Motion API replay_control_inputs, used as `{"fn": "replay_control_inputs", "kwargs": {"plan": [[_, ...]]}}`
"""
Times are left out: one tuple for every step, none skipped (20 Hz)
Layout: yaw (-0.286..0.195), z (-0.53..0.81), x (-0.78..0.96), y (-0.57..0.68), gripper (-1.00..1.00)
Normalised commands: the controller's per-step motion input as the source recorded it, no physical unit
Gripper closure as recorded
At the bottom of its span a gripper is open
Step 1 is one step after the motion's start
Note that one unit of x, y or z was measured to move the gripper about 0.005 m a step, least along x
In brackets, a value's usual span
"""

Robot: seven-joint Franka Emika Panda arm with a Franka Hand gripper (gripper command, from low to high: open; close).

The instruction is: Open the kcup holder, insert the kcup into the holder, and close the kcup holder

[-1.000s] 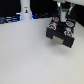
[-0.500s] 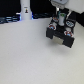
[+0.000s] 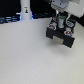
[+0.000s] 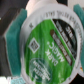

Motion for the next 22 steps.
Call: {"fn": "replay_control_inputs", "kwargs": {"plan": [[-0.034,0.17,0.24,0.0,1.0],[-0.029,0.0,0.23,0.0,1.0],[-0.018,-0.1,0.24,0.06,1.0],[-0.009,-0.24,0.24,0.08,1.0],[-0.007,-0.35,0.22,0.07,1.0],[-0.01,-0.39,0.2,0.05,1.0],[-0.015,-0.39,0.18,0.02,1.0],[-0.016,-0.38,0.17,0.02,1.0],[-0.009,-0.39,0.17,0.05,1.0],[0.0,-0.39,0.15,0.11,1.0],[0.0,-0.43,0.14,0.12,1.0],[0.0,-0.38,0.11,0.13,1.0],[0.0,-0.38,0.12,0.15,1.0],[0.0,-0.32,0.12,0.14,1.0],[0.0,-0.25,0.0,0.18,1.0],[0.0,-0.04,-0.13,0.11,1.0],[0.0,-0.04,-0.01,0.05,1.0],[0.0,-0.11,0.0,0.18,1.0],[0.0,-0.11,0.0,0.19,1.0],[0.0,-0.09,0.0,0.13,-1.0],[0.0,-0.02,0.03,0.22,-1.0],[0.0,0.0,0.07,0.19,-1.0]]}}
